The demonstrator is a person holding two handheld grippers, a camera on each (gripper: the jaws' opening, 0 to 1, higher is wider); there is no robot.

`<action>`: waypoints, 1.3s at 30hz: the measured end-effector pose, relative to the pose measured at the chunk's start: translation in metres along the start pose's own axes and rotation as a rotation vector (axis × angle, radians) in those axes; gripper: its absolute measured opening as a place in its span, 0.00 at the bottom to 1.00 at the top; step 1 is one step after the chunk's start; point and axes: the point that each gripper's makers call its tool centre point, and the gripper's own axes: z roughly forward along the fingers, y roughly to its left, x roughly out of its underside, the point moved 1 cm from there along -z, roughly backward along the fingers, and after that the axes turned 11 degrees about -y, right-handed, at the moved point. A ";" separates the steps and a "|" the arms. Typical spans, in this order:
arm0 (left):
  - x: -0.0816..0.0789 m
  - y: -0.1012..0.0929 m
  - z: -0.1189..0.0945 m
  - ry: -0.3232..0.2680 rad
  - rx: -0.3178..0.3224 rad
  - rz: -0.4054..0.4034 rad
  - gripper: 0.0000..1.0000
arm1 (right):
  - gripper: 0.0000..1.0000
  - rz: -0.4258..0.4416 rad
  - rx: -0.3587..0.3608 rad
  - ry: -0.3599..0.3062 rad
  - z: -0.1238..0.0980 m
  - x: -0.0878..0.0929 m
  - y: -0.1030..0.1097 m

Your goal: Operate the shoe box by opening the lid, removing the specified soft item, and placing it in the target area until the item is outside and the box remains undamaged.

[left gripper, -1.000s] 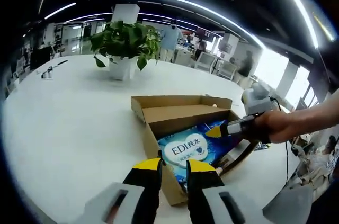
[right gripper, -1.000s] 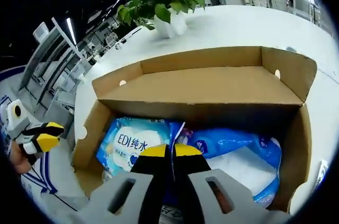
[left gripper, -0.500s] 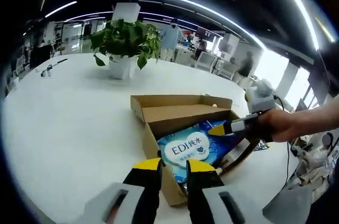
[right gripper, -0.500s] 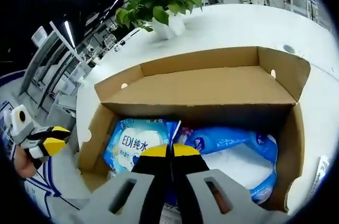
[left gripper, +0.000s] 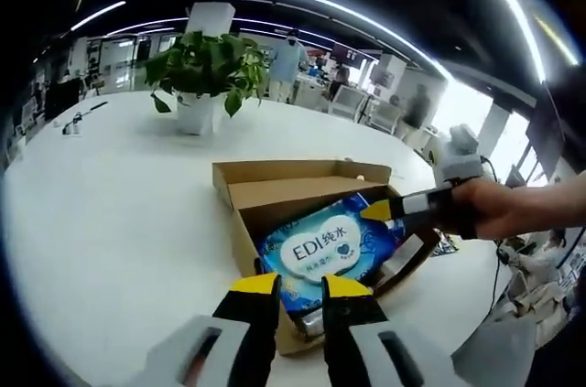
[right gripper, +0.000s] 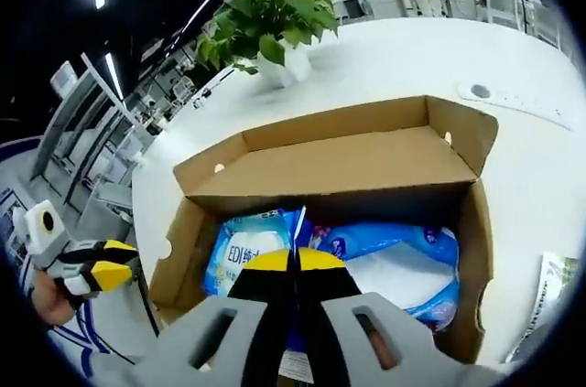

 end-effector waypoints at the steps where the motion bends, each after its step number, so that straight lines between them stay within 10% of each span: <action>1: 0.001 -0.002 0.001 0.003 0.006 0.000 0.18 | 0.00 0.004 0.009 -0.007 -0.004 -0.001 -0.003; 30: 0.032 -0.033 0.067 0.196 0.143 0.027 0.18 | 0.00 0.174 0.122 -0.142 -0.074 -0.016 -0.052; 39: 0.042 -0.038 0.089 0.260 0.174 -0.077 0.19 | 0.00 0.192 0.107 -0.145 -0.073 -0.013 -0.054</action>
